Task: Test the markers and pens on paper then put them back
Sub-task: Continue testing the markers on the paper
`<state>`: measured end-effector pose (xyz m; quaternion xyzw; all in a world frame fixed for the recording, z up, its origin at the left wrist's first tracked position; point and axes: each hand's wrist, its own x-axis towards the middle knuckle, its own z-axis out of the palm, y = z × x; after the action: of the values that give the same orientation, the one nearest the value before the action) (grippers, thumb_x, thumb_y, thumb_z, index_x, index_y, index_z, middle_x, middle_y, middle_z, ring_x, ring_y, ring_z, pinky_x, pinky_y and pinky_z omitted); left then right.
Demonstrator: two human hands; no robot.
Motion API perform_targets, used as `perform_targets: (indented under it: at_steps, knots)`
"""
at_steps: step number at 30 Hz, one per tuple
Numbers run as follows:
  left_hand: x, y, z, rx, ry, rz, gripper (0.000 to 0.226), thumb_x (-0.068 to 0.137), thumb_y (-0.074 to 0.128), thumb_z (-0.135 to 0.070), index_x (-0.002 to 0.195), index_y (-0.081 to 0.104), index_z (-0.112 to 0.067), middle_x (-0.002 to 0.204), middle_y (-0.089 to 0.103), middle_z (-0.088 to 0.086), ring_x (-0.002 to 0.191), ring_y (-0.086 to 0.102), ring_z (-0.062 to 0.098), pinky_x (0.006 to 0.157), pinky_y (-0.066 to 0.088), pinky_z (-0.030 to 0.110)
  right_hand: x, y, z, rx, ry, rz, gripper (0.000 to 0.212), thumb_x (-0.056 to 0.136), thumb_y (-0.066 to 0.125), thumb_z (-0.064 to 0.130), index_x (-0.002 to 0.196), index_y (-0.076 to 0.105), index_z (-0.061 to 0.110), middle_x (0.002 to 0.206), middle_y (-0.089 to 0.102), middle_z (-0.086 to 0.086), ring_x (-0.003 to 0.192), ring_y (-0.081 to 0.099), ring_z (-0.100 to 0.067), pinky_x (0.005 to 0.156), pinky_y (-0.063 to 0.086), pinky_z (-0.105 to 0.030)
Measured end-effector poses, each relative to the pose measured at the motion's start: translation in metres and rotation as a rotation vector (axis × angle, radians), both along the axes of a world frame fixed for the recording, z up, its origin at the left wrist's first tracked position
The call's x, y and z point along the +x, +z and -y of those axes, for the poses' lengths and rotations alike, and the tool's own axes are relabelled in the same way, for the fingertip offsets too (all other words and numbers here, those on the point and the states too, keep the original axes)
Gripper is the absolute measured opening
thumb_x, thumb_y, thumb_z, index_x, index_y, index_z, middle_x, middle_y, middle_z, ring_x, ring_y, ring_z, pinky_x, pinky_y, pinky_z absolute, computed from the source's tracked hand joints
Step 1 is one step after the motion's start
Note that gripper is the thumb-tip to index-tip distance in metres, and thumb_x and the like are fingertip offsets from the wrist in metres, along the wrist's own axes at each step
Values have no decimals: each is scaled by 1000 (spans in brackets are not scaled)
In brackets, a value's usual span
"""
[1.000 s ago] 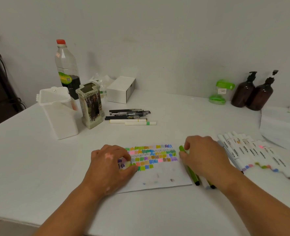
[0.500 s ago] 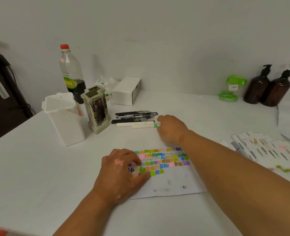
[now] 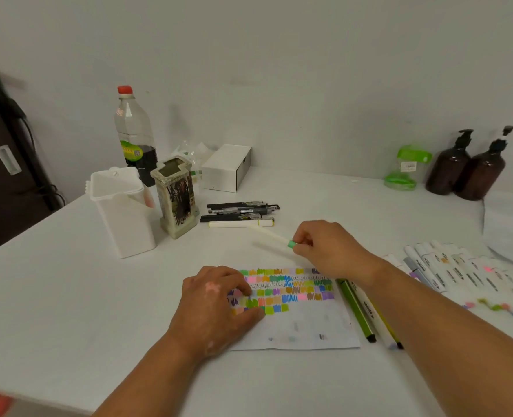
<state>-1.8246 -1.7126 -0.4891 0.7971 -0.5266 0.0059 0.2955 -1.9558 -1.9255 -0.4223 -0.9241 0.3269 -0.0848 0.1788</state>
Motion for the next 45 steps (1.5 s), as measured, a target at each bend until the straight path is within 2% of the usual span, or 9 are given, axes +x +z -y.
perform_targets:
  at_steps: [4, 10, 14, 20, 24, 26, 32, 37, 45]
  knots:
    - [-2, 3, -3, 16, 7, -5, 38, 74, 71, -67, 99, 70, -38, 119, 60, -23, 113, 47, 0, 101, 39, 34, -39, 8, -28, 315, 68, 198, 21, 102, 60, 26, 121, 64, 36, 96, 68, 7, 85, 65, -9, 72, 55, -22]
    - [-6, 11, -6, 21, 17, -39, 24, 78, 77, -50, 98, 69, -40, 119, 60, -23, 114, 49, 2, 102, 39, 36, -54, -7, -56, 736, 41, 557, 12, 94, 67, 5, 101, 67, 14, 95, 78, -6, 94, 75, -23, 81, 63, -37]
    - [-8, 17, -8, 35, 13, -78, 24, 77, 80, -47, 97, 66, -44, 114, 56, -30, 108, 51, -2, 104, 39, 34, -51, -17, -63, 855, 34, 687, 12, 89, 72, 2, 94, 68, 13, 90, 78, -13, 85, 76, -28, 68, 61, -34]
    - [-6, 28, -12, 150, -5, -10, 26, 81, 75, -49, 105, 65, -44, 111, 56, -30, 105, 52, -2, 102, 39, 29, -51, -34, -59, 872, 19, 736, 9, 91, 73, 12, 85, 76, 19, 64, 63, -5, 61, 60, -16, 55, 51, -25]
    - [-18, 40, -6, -65, -12, -134, 30, 80, 79, -42, 102, 61, -50, 96, 59, -35, 101, 55, -10, 76, 48, 5, -51, -34, -59, 974, 79, 780, 10, 76, 77, 20, 84, 73, 18, 65, 64, -9, 61, 61, -17, 51, 49, -27]
    - [-31, 44, 1, -96, -99, -159, 31, 85, 73, -43, 112, 61, -48, 98, 61, -33, 102, 55, -10, 76, 45, 2, -51, -34, -61, 980, 114, 779, 11, 75, 78, 20, 84, 73, 17, 69, 67, -11, 62, 63, -19, 51, 50, -28]
    - [-40, 50, 15, -9, -202, -82, 18, 96, 62, -28, 113, 68, -32, 98, 66, -19, 91, 61, 1, 79, 51, 15, -54, -34, -62, 963, 109, 841, 8, 77, 73, 19, 84, 76, 16, 68, 67, -13, 59, 61, -21, 50, 49, -29]
    - [-37, 50, 12, 93, -301, -149, 17, 104, 46, -27, 115, 58, -30, 93, 62, -13, 86, 58, 8, 75, 48, 23, -53, -34, -68, 928, 140, 854, 7, 78, 73, 16, 84, 75, 13, 68, 66, -13, 59, 60, -20, 50, 48, -28]
    - [-39, 48, 15, 36, -395, -11, 39, 102, 30, -50, 102, 59, -23, 77, 55, -9, 68, 51, 13, 63, 43, 29, -53, -32, -77, 950, 199, 852, 11, 78, 78, 22, 82, 71, 16, 74, 65, -26, 59, 58, -23, 51, 48, -30]
